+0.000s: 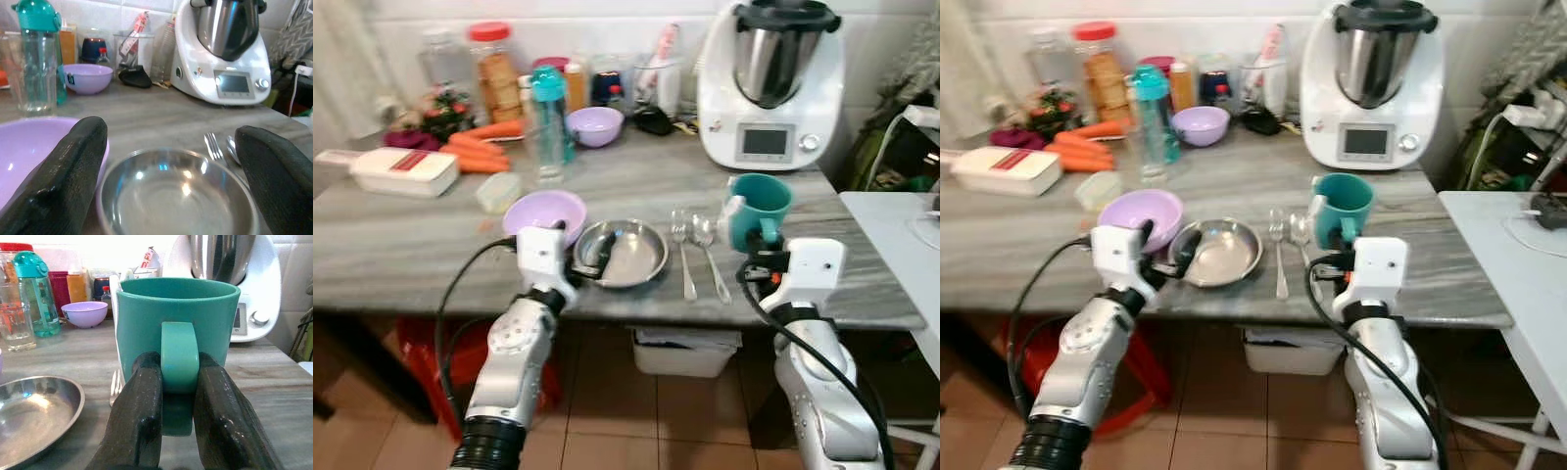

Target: Setting the table

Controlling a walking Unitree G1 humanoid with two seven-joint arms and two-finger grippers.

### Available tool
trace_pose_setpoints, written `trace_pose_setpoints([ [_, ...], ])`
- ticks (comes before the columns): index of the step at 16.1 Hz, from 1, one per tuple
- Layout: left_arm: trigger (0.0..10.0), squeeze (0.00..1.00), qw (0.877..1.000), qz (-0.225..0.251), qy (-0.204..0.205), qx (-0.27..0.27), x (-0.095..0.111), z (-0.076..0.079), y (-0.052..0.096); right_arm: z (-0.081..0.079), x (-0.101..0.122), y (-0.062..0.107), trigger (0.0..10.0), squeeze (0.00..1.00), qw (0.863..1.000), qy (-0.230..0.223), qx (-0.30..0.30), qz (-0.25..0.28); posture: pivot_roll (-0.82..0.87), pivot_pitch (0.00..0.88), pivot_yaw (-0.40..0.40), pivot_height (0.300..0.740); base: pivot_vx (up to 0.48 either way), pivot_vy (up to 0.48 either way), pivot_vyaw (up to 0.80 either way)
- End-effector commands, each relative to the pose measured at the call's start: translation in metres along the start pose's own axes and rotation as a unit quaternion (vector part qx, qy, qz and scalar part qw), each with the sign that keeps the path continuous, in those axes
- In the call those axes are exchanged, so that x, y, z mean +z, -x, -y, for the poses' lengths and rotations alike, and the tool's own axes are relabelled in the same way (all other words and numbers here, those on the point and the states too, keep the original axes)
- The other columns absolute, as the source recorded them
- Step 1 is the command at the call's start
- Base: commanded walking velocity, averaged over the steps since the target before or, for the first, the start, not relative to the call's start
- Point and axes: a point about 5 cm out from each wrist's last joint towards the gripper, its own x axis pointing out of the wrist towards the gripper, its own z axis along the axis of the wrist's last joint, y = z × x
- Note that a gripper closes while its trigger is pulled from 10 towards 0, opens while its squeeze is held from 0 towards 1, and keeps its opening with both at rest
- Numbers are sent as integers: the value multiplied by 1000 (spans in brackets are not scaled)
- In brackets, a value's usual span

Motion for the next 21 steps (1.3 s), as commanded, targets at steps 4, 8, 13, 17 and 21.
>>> trace_pose_setpoints([
  [4, 10000, 0, 1000, 5, -5, -13, 3, 7, -3, 6, 6, -1, 10000, 0, 1000, 6, -9, 14, -93, 0, 25, 740, 274, 0, 250],
  [8, 10000, 0, 1000, 17, -6, -9, 8, 7, -1, 7, 6, 1, 10000, 0, 1000, 8, -9, 14, -96, 0, 26, 740, 62, 0, 669],
  [13, 10000, 0, 1000, 8, -23, -20, 5, 5, 8, 7, 6, 1, 10000, 0, 1000, 6, -12, 14, -94, 0, 29, 740, 0, 0, 647],
  [17, 10000, 0, 999, -12, -28, -42, -3, 1, 24, 16, 8, -1, 10000, 0, 1000, 14, -19, 17, -92, 2, 26, 740, 0, 0, 0],
  [21, 10000, 0, 995, -45, -18, -88, -14, 3, 39, 36, 11, -12, 10000, 0, 998, 43, -42, 17, -91, 6, 26, 740, 0, 0, 0],
])
